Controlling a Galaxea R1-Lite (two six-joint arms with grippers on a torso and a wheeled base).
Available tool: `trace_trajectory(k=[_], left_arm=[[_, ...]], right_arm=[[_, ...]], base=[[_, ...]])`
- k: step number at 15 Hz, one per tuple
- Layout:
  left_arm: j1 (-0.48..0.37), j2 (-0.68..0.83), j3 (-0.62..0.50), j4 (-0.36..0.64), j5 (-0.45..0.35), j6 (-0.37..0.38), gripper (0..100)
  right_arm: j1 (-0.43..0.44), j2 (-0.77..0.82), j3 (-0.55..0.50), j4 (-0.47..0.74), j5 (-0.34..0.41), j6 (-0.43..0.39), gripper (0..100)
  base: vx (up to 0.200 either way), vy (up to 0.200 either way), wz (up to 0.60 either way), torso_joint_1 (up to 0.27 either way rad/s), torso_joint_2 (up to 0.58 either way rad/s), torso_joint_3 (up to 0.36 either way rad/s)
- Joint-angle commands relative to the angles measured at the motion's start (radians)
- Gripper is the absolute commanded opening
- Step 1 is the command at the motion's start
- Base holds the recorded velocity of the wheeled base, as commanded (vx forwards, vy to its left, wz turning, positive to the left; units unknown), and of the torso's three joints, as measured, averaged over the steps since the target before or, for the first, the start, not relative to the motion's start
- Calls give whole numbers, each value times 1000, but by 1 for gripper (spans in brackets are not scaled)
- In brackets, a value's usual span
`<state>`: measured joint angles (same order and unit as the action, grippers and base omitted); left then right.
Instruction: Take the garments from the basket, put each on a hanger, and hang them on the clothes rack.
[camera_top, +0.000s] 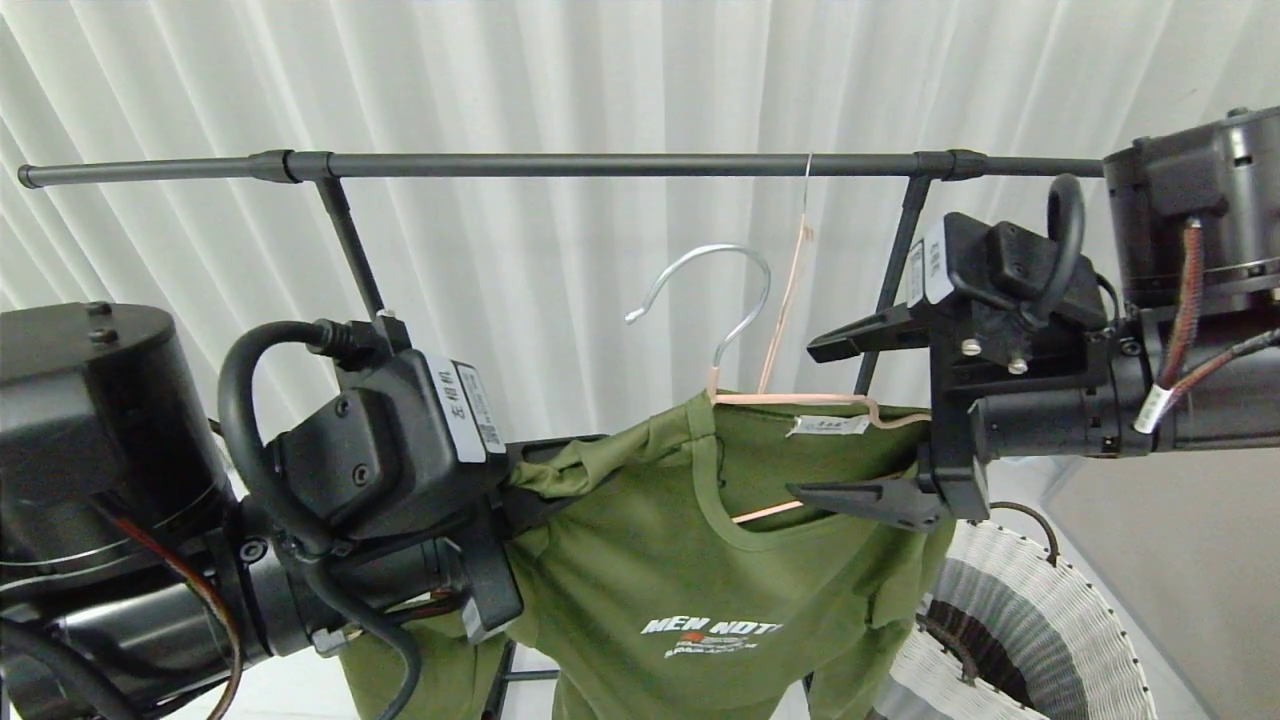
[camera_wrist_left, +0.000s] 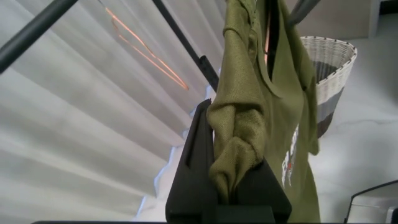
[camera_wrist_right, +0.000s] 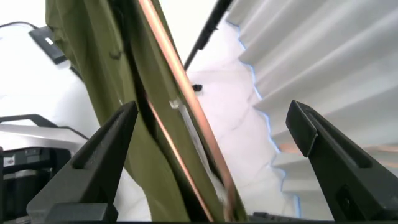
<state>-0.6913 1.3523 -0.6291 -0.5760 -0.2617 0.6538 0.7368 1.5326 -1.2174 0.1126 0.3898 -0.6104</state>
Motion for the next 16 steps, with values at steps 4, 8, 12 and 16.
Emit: trace_trajectory(k=[4, 8, 12, 16], left_arm=[[1, -7, 3, 1, -10, 15, 0], [1, -7, 3, 1, -11, 17, 0], [1, -6, 8, 1, -8, 17, 0], [1, -4, 9, 1, -8, 27, 0]], right_arm=[[29, 78, -42, 7, 1, 0, 100], [29, 77, -39, 32, 3, -2, 0], [6, 87, -43, 26, 3, -58, 0], [1, 81, -45, 22, 0, -61, 0]], base=[[0, 0, 0, 0, 0, 0], [0, 0, 0, 0, 0, 0], [0, 0, 0, 0, 0, 0], [0, 0, 0, 0, 0, 0]])
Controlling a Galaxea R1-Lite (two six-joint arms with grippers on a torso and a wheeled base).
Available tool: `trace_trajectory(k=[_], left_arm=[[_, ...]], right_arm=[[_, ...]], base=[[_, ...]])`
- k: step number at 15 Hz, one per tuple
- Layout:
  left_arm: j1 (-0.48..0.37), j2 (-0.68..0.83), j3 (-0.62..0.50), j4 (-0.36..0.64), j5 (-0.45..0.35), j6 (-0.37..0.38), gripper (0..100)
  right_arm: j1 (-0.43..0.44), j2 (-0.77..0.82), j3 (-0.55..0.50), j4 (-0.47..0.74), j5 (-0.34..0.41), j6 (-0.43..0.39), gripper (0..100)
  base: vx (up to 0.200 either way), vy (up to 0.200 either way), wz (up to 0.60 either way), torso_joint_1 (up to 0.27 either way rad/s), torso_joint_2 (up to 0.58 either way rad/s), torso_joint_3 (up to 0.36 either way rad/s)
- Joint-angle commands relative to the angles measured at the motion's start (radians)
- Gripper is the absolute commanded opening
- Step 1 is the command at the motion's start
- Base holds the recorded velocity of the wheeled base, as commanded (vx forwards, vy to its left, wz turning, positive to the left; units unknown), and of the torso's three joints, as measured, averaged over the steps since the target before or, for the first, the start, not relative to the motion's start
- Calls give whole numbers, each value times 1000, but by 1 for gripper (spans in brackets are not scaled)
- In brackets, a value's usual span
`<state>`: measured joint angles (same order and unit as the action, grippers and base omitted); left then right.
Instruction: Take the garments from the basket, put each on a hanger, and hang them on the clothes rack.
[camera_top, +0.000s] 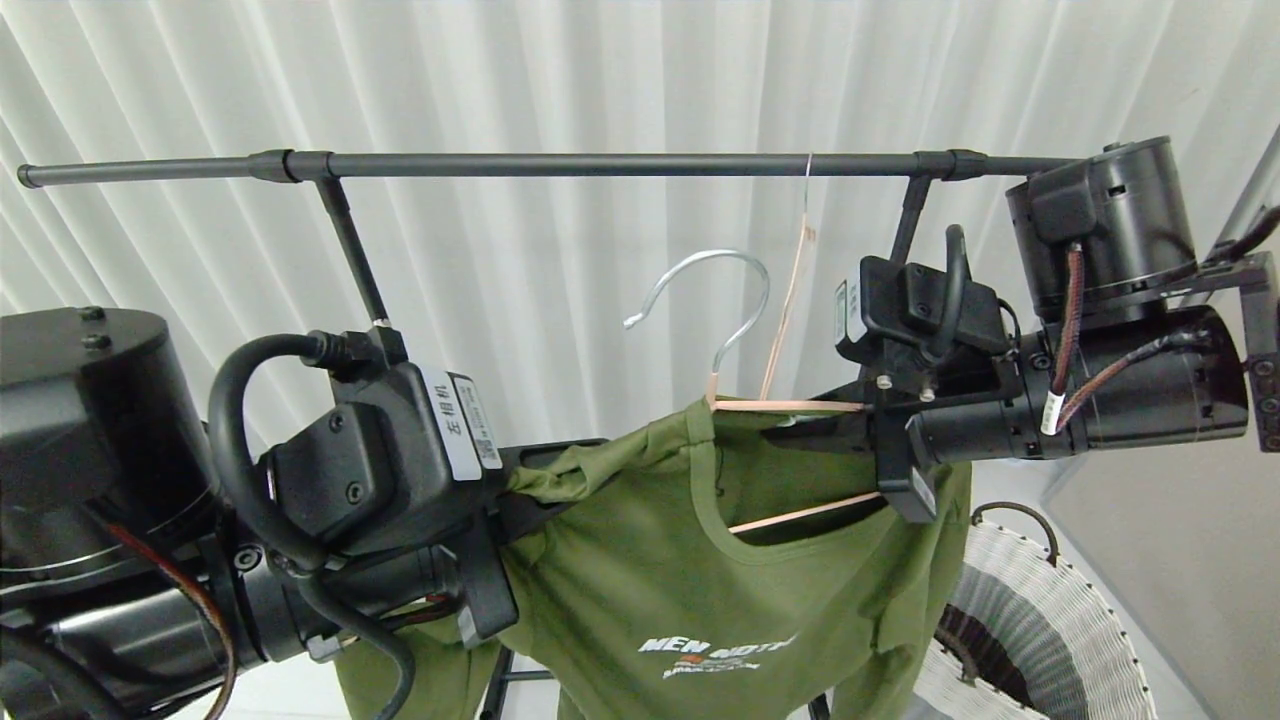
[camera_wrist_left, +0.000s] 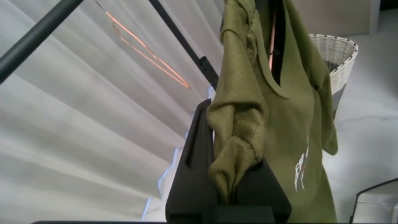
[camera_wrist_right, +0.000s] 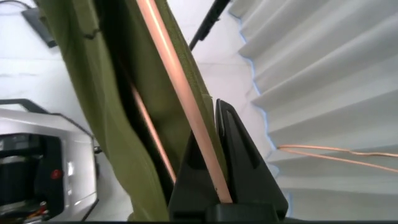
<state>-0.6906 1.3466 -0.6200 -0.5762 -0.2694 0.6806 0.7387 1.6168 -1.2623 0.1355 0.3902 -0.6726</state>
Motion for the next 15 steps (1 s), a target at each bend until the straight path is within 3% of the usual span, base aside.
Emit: trace_trajectory(k=[1, 2, 3, 7, 12, 15], left_arm=[[0, -1, 0, -1, 1, 0, 0], [2, -1, 0, 1, 4, 2, 0], [2, 0, 0, 1, 4, 0, 100], [23, -7, 20, -1, 42, -10, 100], [135, -52, 62, -1, 56, -47, 100], [257, -87, 141, -1, 55, -61, 100]], right_arm=[[-1, -5, 0, -5, -1, -1, 0], [-1, -8, 0, -20, -4, -4, 0], [-1, -11, 0, -27, -5, -9, 0], [-15, -44, 1, -27, -10, -18, 0], [-75, -81, 17, -28, -11, -38, 0], [-105, -106, 18, -28, -11, -41, 0]], base=[[0, 0, 0, 0, 0, 0], [0, 0, 0, 0, 0, 0], [0, 0, 0, 0, 0, 0], [0, 0, 0, 0, 0, 0], [0, 0, 0, 0, 0, 0], [0, 0, 0, 0, 0, 0]])
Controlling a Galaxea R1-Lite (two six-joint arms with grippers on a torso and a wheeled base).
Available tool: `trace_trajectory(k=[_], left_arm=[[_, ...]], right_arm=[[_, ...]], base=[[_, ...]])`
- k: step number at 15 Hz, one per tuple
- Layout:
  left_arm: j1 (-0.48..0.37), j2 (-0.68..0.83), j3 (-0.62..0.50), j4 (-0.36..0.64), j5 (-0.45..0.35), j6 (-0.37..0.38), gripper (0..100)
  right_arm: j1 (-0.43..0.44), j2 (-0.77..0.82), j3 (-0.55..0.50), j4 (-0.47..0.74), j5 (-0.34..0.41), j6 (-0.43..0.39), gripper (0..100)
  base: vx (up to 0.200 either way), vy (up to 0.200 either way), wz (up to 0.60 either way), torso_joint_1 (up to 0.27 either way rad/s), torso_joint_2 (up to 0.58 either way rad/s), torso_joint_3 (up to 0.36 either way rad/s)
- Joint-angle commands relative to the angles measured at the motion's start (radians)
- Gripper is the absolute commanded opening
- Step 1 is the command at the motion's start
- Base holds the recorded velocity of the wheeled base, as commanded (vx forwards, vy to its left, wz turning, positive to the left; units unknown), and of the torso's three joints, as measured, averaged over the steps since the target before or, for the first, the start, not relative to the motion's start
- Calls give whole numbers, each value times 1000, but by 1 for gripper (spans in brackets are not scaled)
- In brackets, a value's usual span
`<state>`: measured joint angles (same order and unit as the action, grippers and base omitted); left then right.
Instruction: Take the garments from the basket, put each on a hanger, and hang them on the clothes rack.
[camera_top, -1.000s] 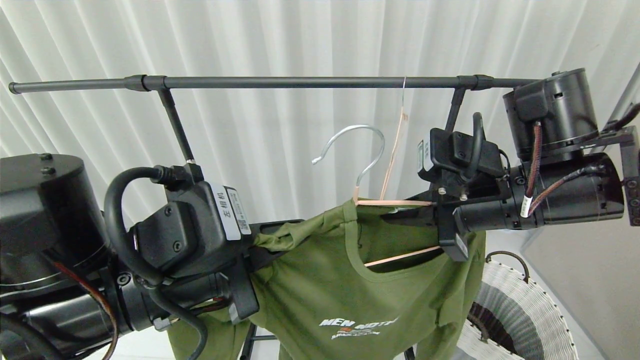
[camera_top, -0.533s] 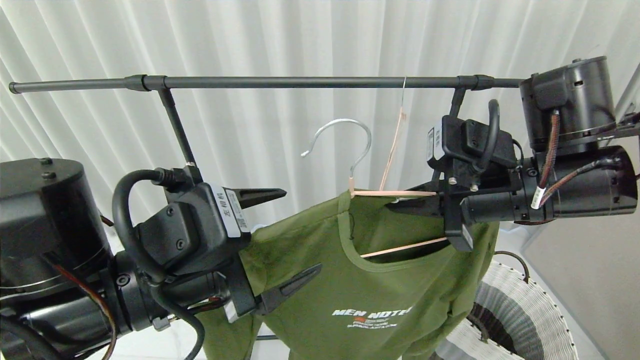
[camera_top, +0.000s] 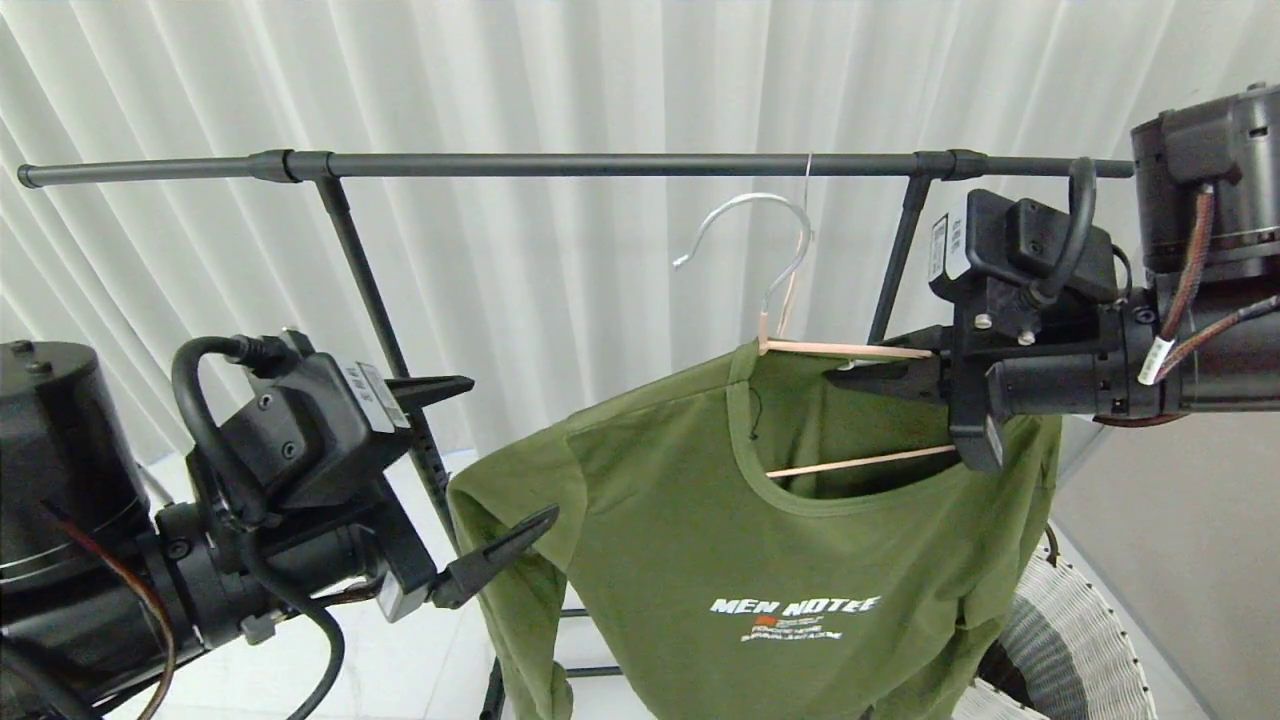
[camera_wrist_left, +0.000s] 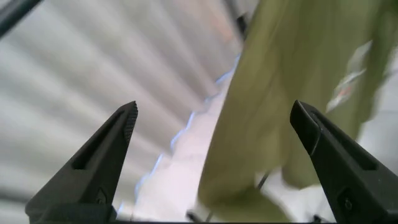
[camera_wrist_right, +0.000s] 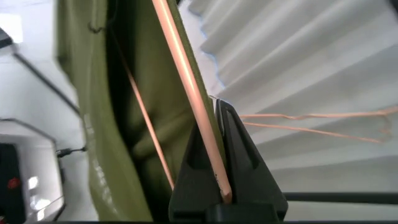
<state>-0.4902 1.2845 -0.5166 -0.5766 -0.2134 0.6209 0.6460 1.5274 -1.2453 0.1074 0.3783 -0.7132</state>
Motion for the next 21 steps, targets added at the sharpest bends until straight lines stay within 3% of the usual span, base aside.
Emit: trace_trajectory(k=[1, 6, 11, 18, 21], left_arm=[[98, -27, 61, 0, -1, -1, 100], [216, -10, 182, 0, 0, -1, 100], [309, 67, 170, 0, 0, -1, 100], [312, 138, 84, -6, 0, -6, 100], [279, 134, 79, -31, -4, -99, 100]], right_arm=[[-23, -20, 1, -2, 2, 0, 0], [-31, -33, 47, -112, 8, 11, 0], [-29, -33, 61, -207, 8, 77, 0], [-26, -53, 63, -216, 10, 98, 0], [-20, -53, 63, -216, 10, 98, 0]], base=[[0, 0, 0, 0, 0, 0], [0, 0, 0, 0, 0, 0], [0, 0, 0, 0, 0, 0], [0, 0, 0, 0, 0, 0], [0, 0, 0, 0, 0, 0]])
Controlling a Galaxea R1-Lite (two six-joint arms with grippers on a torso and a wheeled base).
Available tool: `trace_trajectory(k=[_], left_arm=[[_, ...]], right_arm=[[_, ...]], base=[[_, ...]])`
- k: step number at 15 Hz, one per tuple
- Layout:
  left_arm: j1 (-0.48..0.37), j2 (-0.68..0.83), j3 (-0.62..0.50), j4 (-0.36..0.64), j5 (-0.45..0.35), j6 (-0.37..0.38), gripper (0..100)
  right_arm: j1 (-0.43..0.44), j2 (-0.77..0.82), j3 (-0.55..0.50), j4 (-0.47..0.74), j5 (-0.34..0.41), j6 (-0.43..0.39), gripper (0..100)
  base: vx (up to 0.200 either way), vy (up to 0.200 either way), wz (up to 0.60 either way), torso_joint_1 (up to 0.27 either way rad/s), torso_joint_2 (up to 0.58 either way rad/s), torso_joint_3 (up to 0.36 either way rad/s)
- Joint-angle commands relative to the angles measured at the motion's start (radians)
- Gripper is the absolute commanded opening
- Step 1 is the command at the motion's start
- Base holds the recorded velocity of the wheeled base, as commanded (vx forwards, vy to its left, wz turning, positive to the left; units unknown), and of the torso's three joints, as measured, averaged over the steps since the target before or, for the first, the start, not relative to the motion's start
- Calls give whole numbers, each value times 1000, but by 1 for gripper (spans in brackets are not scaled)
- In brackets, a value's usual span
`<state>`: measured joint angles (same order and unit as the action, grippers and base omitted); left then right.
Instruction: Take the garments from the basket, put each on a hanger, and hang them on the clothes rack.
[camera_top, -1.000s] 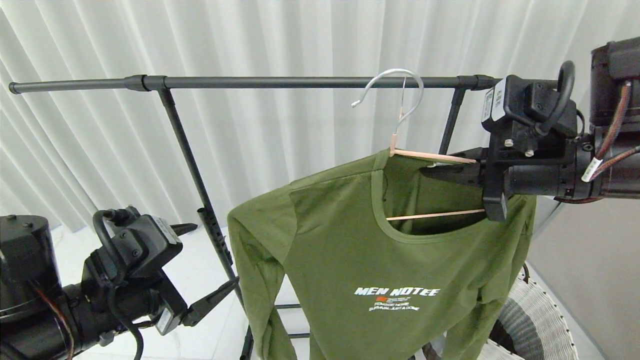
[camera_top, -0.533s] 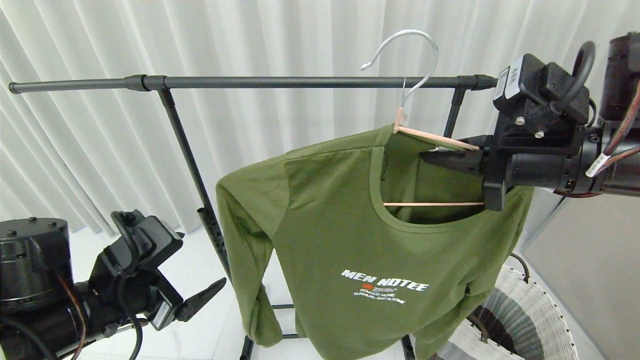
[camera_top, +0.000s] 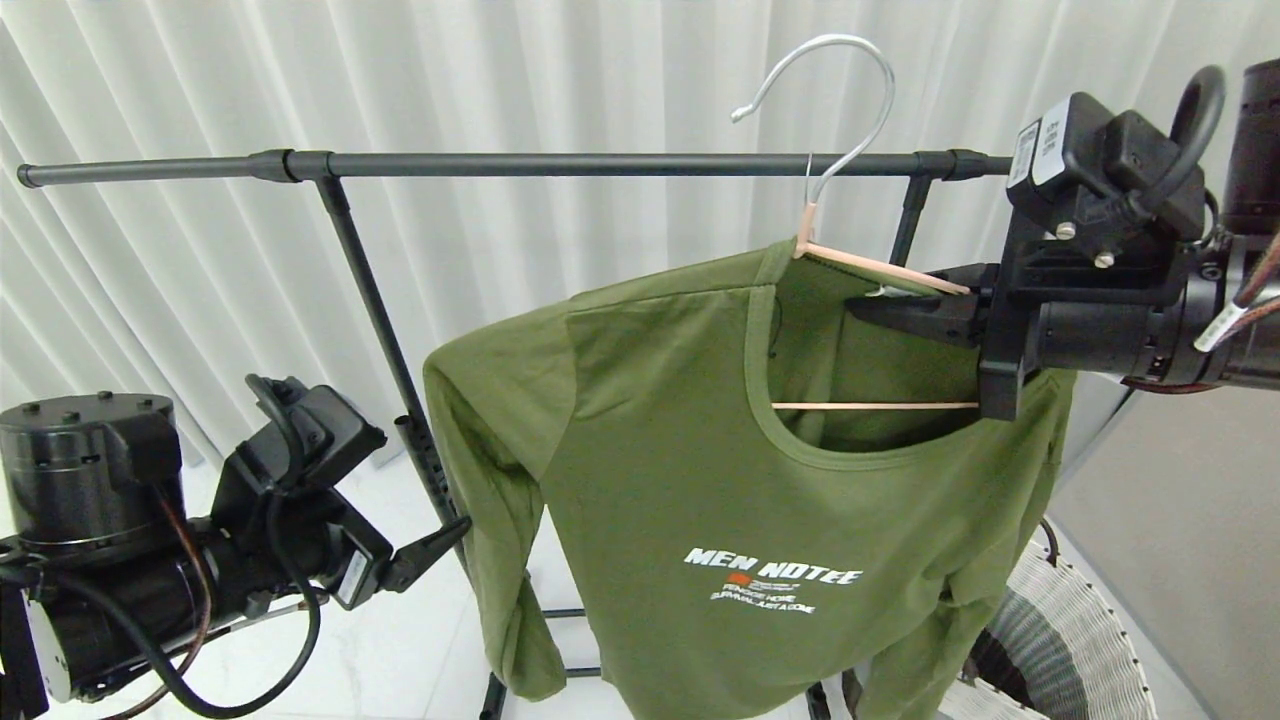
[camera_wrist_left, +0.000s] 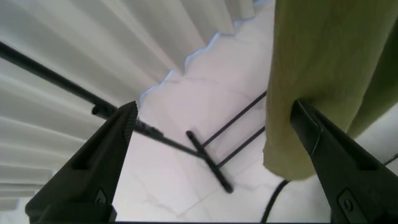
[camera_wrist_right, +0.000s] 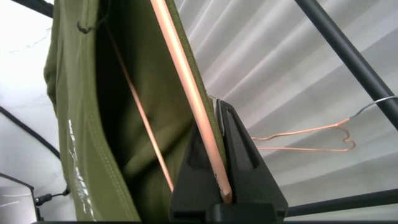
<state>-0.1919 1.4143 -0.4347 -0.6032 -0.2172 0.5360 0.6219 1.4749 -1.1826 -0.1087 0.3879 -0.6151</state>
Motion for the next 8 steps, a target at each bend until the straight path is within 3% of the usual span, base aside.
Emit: trace_trajectory(k=[1, 6, 7, 8], left_arm=[[-38, 5, -3, -23, -1, -45, 100], [-47, 6, -1, -46, -2, -77, 100], [-47, 8, -1, -46, -1, -77, 0], [-47, 8, -1, -46, -1, -76, 0]], right_arm=[[5, -2, -2, -2, 0, 0, 0], [7, -2, -3, 0, -3, 0, 0], [7, -5, -3, 0, -3, 0, 0], [7, -8, -2, 1, -4, 0, 0]], base=[[0, 0, 0, 0, 0, 0], [0, 0, 0, 0, 0, 0], [0, 0, 0, 0, 0, 0], [0, 0, 0, 0, 0, 0]])
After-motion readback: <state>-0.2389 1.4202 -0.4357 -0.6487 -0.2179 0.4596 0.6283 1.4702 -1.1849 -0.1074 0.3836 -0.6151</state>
